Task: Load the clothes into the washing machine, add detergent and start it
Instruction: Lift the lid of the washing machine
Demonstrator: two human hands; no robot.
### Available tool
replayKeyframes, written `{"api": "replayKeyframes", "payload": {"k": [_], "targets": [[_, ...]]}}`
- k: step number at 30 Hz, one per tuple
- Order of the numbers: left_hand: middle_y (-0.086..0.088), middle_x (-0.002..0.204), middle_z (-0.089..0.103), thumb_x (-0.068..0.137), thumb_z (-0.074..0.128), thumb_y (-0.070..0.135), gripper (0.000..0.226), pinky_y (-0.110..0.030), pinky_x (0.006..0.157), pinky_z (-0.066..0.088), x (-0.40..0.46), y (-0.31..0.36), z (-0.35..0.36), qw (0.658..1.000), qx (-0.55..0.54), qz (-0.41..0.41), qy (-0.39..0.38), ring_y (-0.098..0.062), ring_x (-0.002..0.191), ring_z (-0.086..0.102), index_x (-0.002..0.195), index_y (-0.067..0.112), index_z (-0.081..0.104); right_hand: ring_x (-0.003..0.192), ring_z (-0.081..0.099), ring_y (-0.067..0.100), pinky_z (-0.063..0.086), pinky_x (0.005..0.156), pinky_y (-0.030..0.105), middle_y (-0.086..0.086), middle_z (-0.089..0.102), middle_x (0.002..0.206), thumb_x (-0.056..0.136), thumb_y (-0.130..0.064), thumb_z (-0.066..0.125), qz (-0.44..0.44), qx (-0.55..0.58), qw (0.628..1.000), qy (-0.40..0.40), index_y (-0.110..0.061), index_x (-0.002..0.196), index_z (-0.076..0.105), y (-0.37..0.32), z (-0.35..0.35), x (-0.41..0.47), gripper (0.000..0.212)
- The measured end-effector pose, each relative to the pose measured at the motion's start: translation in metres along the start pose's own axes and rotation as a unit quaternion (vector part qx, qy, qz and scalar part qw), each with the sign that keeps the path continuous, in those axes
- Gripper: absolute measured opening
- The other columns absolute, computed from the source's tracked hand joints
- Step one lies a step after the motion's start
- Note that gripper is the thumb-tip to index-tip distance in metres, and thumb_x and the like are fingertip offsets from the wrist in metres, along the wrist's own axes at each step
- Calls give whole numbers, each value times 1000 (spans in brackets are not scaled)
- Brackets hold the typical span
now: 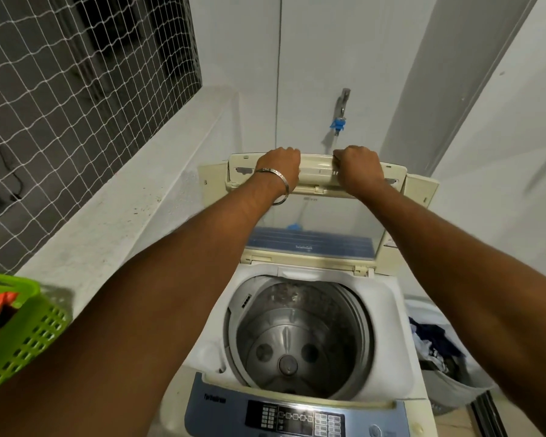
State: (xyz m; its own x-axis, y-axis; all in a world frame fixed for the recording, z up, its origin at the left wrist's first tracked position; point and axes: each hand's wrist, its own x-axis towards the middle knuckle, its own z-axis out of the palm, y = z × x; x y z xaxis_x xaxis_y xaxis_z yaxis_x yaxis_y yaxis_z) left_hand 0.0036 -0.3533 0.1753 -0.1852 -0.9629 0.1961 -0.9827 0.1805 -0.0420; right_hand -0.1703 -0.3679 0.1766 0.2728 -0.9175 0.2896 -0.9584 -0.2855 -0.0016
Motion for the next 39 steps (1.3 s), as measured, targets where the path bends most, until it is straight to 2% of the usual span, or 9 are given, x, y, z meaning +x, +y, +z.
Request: {"api": "replayKeyframes", "payload": {"k": [2, 4, 5, 7, 10, 17, 22, 28, 39], "targets": [[-14, 127, 53, 98, 43, 28, 39, -41, 90, 46, -1, 0, 1, 1000, -13, 12, -18, -31, 115, 53, 130, 6, 44, 93, 59, 32, 46, 79, 37, 17, 63, 105, 87, -9, 61, -13, 26, 999, -17, -6, 108, 59, 2, -1, -7, 21], [-15, 132, 48, 96, 45, 27, 46, -43, 95, 44, -2, 0, 1, 998, -30, 16, -44, -31, 120, 47, 135, 4, 39, 109, 55, 35, 45, 86, 39, 18, 58, 118, 88, -9, 61, -16, 65, 997, -47, -7, 116, 53, 4, -1, -13, 29], [-15, 134, 45, 94, 48, 23, 48, -43, 98, 44, -3, 0, 2, 998, -38, 20, -54, -30, 122, 44, 136, 3, 36, 125, 47, 38, 44, 97, 43, 20, 50, 132, 89, -9, 61, -15, 75, 994, -71, -6, 128, 46, 4, -1, -17, 42], [-16, 138, 39, 91, 51, 16, 54, -41, 104, 39, -8, 0, 2, 996, -55, 25, -65, -30, 127, 38, 139, 1, 32, 148, 14, 39, 26, 117, 50, 18, 19, 159, 92, -14, 60, -10, 68, 991, -118, -7, 152, 19, 2, -1, -29, 72], [-18, 149, 27, 89, 53, 11, 66, -40, 114, 27, -17, -1, 2, 993, -78, 30, -81, -34, 138, 25, 145, -1, 21, 150, -7, 37, 10, 120, 53, 15, -6, 163, 96, -23, 56, 0, 46, 990, -136, -9, 155, -3, -5, -2, -42, 84], [-12, 161, -5, 94, 53, 24, 79, -49, 118, 15, -44, 3, -7, 991, -74, 15, -114, -33, 149, -1, 152, 7, 3, 150, -5, 36, 7, 119, 58, 14, -6, 163, 95, -32, 56, -2, 29, 991, -128, -13, 155, -1, -6, -7, -70, 85], [-13, 161, -6, 94, 53, 28, 77, -48, 119, 10, -71, 9, 2, 993, -90, 15, -72, -32, 149, -2, 153, 10, 7, 150, 0, 36, 9, 119, 57, 15, -5, 163, 93, -36, 59, 9, 16, 992, -123, -13, 155, 0, 1, -2, -94, 89], [-13, 161, -9, 91, 59, 31, 87, -47, 120, 10, -103, 12, 22, 991, -102, 32, -75, -30, 149, -3, 154, 14, 2, 150, 0, 38, 10, 118, 56, 15, -7, 163, 92, -38, 61, 29, 1, 992, -120, -16, 156, -1, 0, 7, -125, 91], [-10, 162, 4, 92, 56, 36, 84, -44, 120, 9, -177, 40, 97, 966, -154, 58, -201, -28, 150, 5, 154, 14, 4, 150, 11, 33, 19, 118, 50, 14, 10, 163, 92, -44, 58, 40, 30, 977, -206, -16, 155, 12, -7, 57, -212, 83]]}}
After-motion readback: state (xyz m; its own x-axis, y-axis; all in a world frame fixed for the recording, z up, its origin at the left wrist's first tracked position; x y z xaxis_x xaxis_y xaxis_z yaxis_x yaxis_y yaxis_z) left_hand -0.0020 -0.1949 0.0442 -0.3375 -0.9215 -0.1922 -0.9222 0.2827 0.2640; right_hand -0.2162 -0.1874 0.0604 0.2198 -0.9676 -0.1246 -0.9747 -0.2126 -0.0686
